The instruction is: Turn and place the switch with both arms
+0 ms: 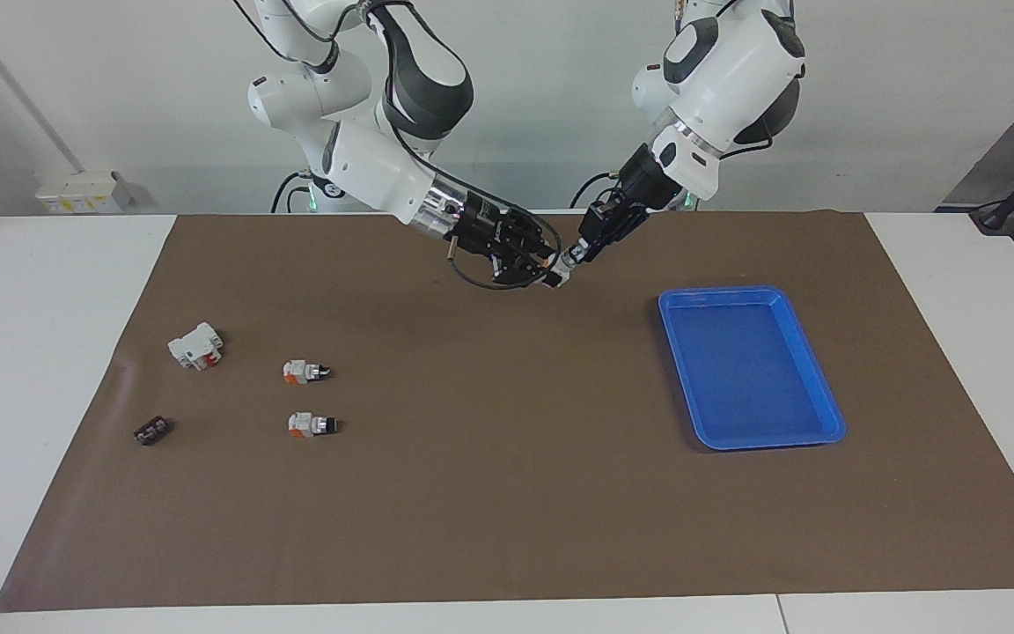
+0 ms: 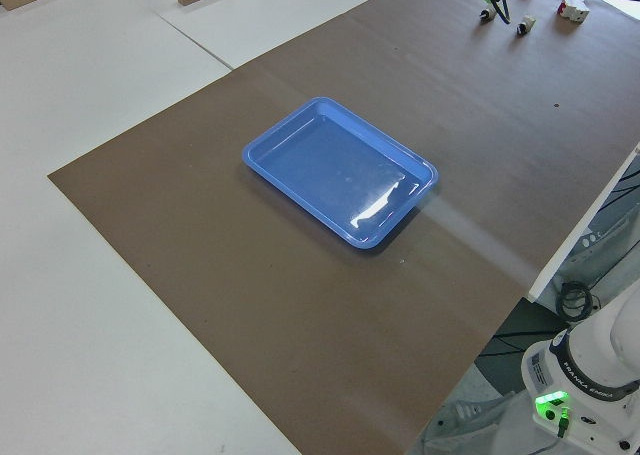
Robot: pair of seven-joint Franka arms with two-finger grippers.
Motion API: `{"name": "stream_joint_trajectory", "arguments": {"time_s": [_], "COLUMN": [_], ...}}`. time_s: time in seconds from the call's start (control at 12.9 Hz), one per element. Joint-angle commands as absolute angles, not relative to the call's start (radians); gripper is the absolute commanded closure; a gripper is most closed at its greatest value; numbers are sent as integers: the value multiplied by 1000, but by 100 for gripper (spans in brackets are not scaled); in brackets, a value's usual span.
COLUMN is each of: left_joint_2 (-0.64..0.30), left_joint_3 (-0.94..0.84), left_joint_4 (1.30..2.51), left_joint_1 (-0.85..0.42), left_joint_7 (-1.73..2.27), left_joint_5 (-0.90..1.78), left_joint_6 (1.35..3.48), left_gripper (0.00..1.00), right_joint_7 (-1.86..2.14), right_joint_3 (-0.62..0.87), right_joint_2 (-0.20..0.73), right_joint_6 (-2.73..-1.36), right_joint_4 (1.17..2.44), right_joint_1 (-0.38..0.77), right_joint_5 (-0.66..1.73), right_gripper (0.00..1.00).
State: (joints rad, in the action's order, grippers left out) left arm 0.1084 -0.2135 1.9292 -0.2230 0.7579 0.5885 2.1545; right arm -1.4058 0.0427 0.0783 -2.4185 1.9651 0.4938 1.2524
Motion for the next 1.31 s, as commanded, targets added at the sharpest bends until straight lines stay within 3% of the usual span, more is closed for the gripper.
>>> {"name": "stream_joint_trajectory", "arguments": {"time_s": [0.0, 0.39, 0.62, 1.24], "left_joint_2": [117, 115, 115, 110], "left_joint_3": [-202, -202, -202, -201], "left_joint_4": [1934, 1921, 1922, 1896], "left_joint_1": [-241, -247, -256, -270], "left_joint_7": [742, 742, 744, 753], "left_joint_5": [601, 603, 603, 594], "left_joint_6": [2125, 2102, 2099, 2068], "left_gripper": [79, 87, 100, 100], "right_joint_7": [-1414, -1414, -1414, -1414], "right_joint_3": [44, 44, 44, 44], "right_joint_2": [89, 89, 89, 87], "right_joint_6": [-2444, -2444, -2444, -2444], "right_joint_4": [1950, 1950, 1950, 1951], "right_joint_1": [502, 503, 503, 503], "right_joint_5": [1273, 1273, 1273, 1272], "right_gripper": [100, 100, 100, 100]}}
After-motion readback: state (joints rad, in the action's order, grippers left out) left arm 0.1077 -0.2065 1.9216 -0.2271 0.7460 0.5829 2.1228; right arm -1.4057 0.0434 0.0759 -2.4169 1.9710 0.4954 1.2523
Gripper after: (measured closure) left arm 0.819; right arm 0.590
